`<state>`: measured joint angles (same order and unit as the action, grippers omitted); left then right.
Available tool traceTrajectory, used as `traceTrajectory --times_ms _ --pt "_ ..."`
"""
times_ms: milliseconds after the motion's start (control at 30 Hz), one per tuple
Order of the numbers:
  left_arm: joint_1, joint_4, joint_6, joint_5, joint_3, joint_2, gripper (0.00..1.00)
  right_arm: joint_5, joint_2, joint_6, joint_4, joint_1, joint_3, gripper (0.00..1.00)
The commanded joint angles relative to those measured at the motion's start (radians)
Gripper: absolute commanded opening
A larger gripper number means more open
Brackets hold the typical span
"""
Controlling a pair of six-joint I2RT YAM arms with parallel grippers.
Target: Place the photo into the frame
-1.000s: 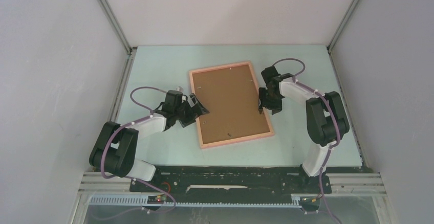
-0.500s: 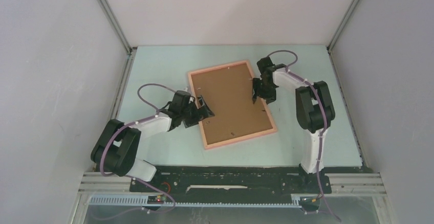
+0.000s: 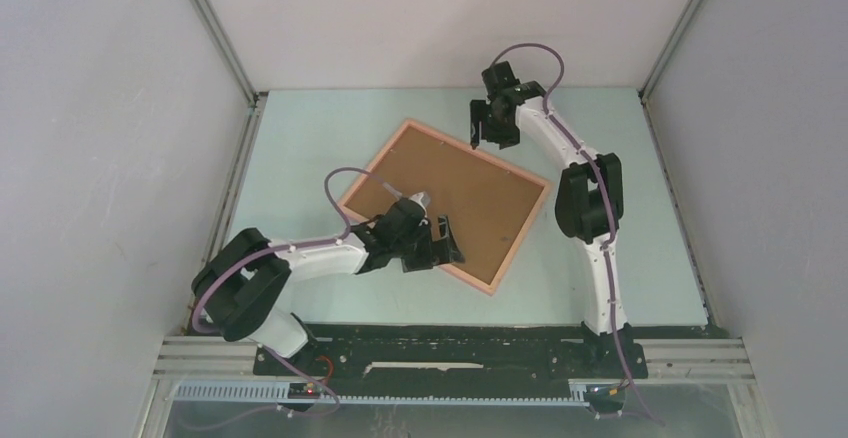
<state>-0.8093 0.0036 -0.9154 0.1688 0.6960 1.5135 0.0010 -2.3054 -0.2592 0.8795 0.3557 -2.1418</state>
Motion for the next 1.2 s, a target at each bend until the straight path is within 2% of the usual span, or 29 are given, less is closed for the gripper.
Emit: traceTrajectory --times_ms 0,133,267,367,467,533,667,767,900,1100,1167 --pt "0.016 -0.044 0.080 -0.025 0.071 -0.087 1.00 0.125 0.138 -0.015 0.134 0.000 0.038 0.76" --pt "0.090 -0.175 0.192 -0.111 0.106 -0.197 1.00 0.036 0.370 -0.103 0.018 -0.026 0.382 0.75" --pt "0.268 -0.256 0.251 -0.197 0.133 -0.265 1.00 -0.152 0.602 -0.194 -0.186 -0.022 0.802 0.71" --pt "0.418 -0.274 0.280 -0.190 0.172 -0.243 1.00 -0.147 0.716 -0.243 -0.256 0.000 0.999 0.72" --pt "0.540 -0.259 0.265 -0.193 0.211 -0.172 1.00 -0.080 0.767 -0.280 -0.234 0.019 1.071 0.72" --pt "0.576 -0.260 0.263 -0.215 0.254 -0.100 1.00 -0.063 0.782 -0.309 -0.233 0.021 1.112 0.73" --pt "0.609 -0.307 0.290 -0.255 0.396 0.043 1.00 -0.063 0.830 -0.362 -0.312 0.015 1.216 0.76" --pt "0.646 -0.364 0.295 -0.212 0.516 0.168 1.00 -0.108 0.828 -0.377 -0.375 -0.009 1.255 0.77" --pt "0.657 -0.371 0.251 -0.263 0.523 0.229 1.00 -0.144 0.780 -0.383 -0.425 -0.027 1.257 0.77" --pt "0.697 -0.369 0.223 -0.082 0.549 0.328 0.99 -0.186 0.700 -0.409 -0.483 -0.027 1.239 0.79" --pt "0.715 -0.333 0.189 -0.012 0.517 0.333 0.99 -0.188 0.667 -0.410 -0.480 -0.027 1.215 0.79"
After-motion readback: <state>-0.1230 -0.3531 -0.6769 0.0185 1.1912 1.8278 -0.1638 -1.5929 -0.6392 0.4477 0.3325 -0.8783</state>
